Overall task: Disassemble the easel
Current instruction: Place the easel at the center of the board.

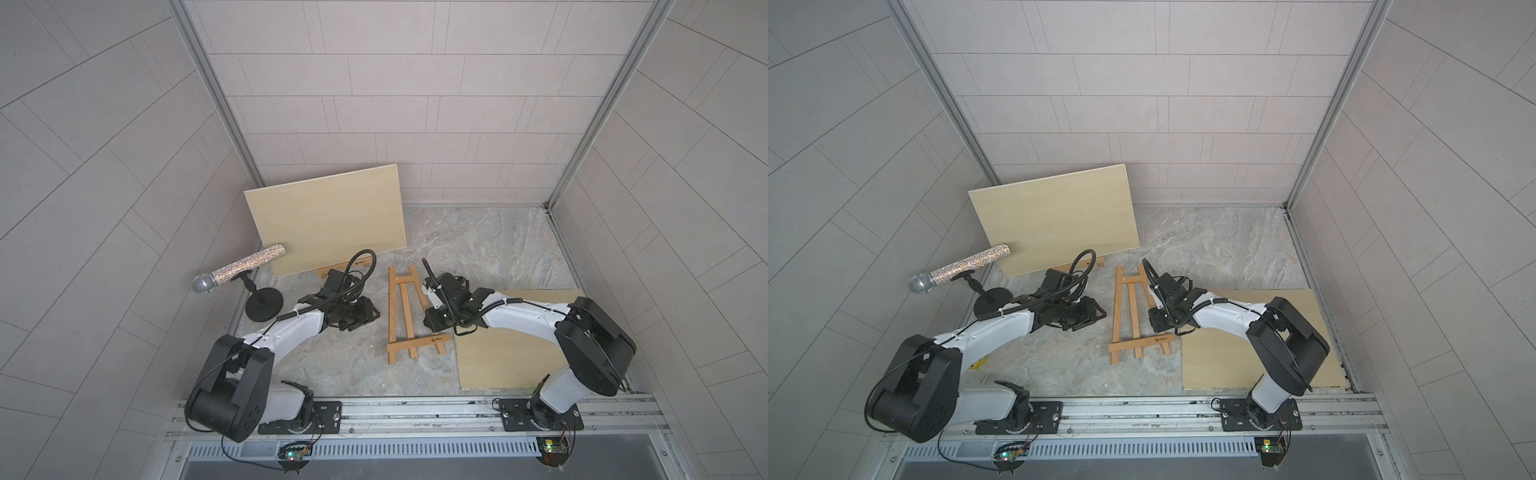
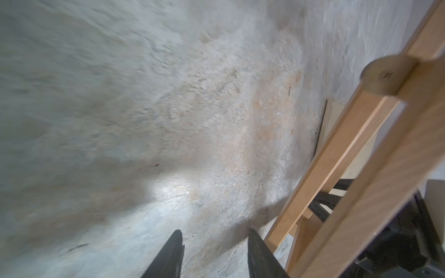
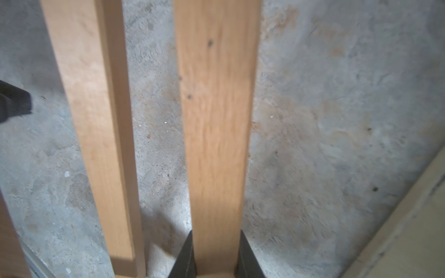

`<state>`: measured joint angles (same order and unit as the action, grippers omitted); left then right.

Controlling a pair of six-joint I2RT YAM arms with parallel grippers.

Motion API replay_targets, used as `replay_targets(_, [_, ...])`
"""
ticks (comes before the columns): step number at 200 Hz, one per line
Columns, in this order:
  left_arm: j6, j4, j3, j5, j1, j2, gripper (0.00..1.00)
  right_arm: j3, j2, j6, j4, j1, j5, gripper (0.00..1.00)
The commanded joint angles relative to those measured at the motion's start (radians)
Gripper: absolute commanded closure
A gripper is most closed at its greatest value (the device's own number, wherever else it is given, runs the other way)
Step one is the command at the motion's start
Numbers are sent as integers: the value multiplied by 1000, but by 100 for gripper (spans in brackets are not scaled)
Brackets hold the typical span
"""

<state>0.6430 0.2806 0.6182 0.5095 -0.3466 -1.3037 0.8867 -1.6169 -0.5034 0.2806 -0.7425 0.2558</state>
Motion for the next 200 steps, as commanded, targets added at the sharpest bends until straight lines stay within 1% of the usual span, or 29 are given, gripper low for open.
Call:
replay_targets(1, [-31, 110, 28, -77, 3, 38, 48, 46, -46, -30, 60, -39, -56, 100])
replay_targets(25, [-15, 98, 26, -83, 3, 59, 43, 89, -92, -47, 100, -67, -64, 100])
replay_targets(65, [22, 62, 26, -62, -13, 62, 42, 152, -150, -66, 150, -92, -62, 90])
replay_targets(90, [53, 62, 55, -71, -48, 57, 42, 172, -156, -74, 171, -93, -51, 80])
replay_targets(109, [76, 57, 81, -83, -80, 38, 41, 180, -143, -74, 189, -93, -47, 65])
replay_targets(125, [122, 54, 102, -96, -105, 17, 41, 178, -118, -72, 204, -91, -41, 52])
replay_targets(134, [135, 52, 113, -101, -116, 6, 41, 176, -101, -73, 212, -89, -37, 47])
replay_targets(151, [169, 41, 132, -110, -134, -14, 41, 165, -58, -73, 235, -70, -24, 41])
replay_targets(165, [200, 40, 153, -123, -154, -41, 41, 145, -2, -81, 258, -36, -18, 41])
replay_targets(174, [224, 41, 173, -134, -171, -65, 41, 123, 52, -87, 269, -5, -15, 40])
replay_targets(200, [282, 57, 255, -150, -228, -166, 40, 63, 207, -95, 307, 90, -4, 32])
